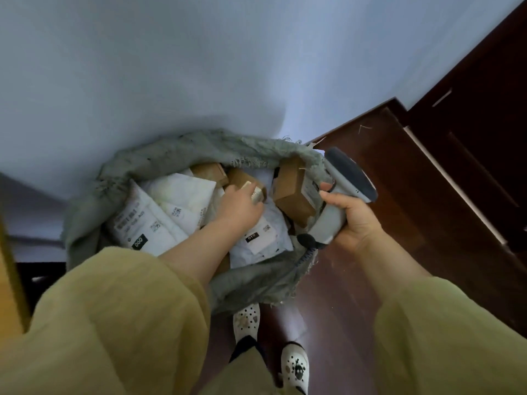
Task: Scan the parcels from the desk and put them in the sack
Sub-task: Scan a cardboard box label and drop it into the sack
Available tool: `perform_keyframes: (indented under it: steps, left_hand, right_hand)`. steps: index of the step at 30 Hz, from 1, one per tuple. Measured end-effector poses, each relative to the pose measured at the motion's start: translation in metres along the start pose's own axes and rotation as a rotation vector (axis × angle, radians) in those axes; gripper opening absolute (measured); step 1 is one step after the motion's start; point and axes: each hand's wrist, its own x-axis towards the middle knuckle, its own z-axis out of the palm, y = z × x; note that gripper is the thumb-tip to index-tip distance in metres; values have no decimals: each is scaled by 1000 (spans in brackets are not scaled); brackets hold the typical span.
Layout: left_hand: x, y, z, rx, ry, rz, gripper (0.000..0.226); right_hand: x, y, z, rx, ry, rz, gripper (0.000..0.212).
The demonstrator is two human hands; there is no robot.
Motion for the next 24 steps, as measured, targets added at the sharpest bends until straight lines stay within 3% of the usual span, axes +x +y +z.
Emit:
perform_keyframes:
  steps: [5,15,24]
  left_hand:
    - [-45,-8,-1,63,43,-1,53]
    - [-174,-8,30,44,148,-62,56]
    - [-300,-43,19,26,293,-220,63]
  right_hand:
    - [-17,14,-17,-97,11,11,17]
    - [-104,52,-91,-98,-205,117,20]
    - [-217,106,-38,-257,-498,248,19]
